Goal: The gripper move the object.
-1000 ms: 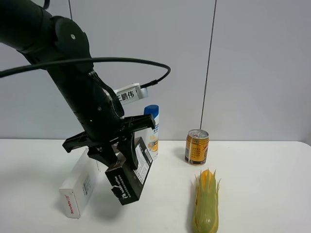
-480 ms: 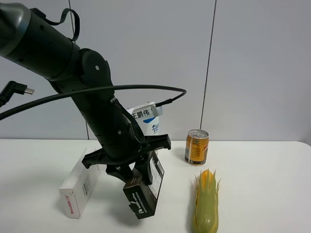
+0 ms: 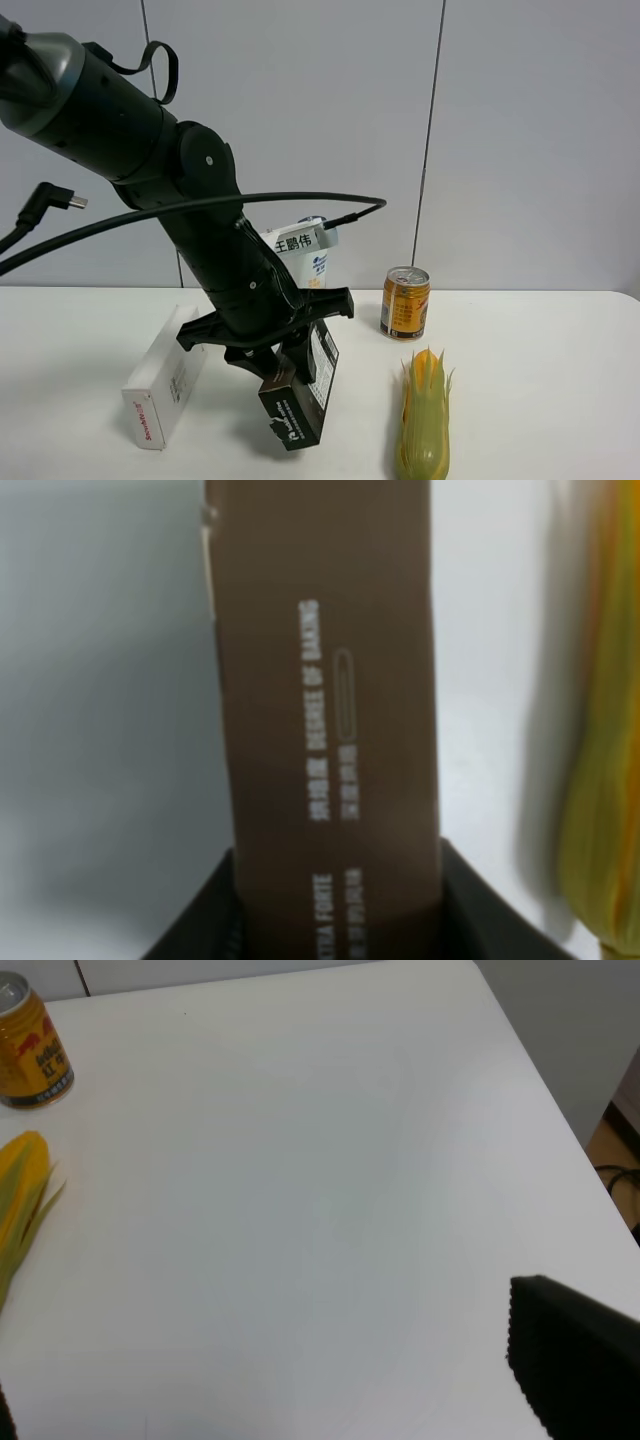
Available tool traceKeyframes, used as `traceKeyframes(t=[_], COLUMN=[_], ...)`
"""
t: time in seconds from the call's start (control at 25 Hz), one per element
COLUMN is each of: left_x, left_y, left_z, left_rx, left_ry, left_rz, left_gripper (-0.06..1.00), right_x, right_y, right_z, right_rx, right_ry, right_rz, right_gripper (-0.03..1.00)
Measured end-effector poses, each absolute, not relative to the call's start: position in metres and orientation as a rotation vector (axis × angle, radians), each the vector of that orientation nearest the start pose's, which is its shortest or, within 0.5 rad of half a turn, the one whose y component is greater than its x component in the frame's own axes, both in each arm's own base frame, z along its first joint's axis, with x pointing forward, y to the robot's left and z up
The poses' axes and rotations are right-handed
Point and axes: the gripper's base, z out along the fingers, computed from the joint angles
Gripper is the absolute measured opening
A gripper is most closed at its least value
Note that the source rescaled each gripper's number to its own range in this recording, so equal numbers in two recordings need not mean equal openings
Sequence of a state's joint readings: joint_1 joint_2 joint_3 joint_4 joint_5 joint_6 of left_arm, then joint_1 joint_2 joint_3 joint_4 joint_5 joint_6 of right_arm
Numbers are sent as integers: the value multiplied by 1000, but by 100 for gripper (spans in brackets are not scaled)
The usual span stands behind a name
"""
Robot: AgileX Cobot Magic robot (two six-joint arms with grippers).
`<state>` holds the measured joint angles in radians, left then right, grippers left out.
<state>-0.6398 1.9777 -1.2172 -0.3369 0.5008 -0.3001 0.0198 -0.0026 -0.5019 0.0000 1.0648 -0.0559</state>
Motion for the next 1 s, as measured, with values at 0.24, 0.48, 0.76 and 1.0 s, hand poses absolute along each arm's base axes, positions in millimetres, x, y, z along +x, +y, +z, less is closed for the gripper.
traceKeyframes(t=[0.24,0.48,0.76,1.0], left_x=[308,309,312,312], left_y=[-247,-247,-248,-248], left_z=[143,143,144,144], left_rx=[112,110,129,121], left_ry=[2834,2827,2788,2790], left_rz=[-529,-532,-544,-546], left_gripper=[1,1,77,90], right_x=[-6,-6,-6,-6], right_y=[0,0,0,0], right_z=[277,277,277,277], right_rx=[-77,-77,-77,-77], right_ry=[2042,2042,2042,2042], right_rz=[-23,-23,-23,-23], right_gripper=[100,100,100,100])
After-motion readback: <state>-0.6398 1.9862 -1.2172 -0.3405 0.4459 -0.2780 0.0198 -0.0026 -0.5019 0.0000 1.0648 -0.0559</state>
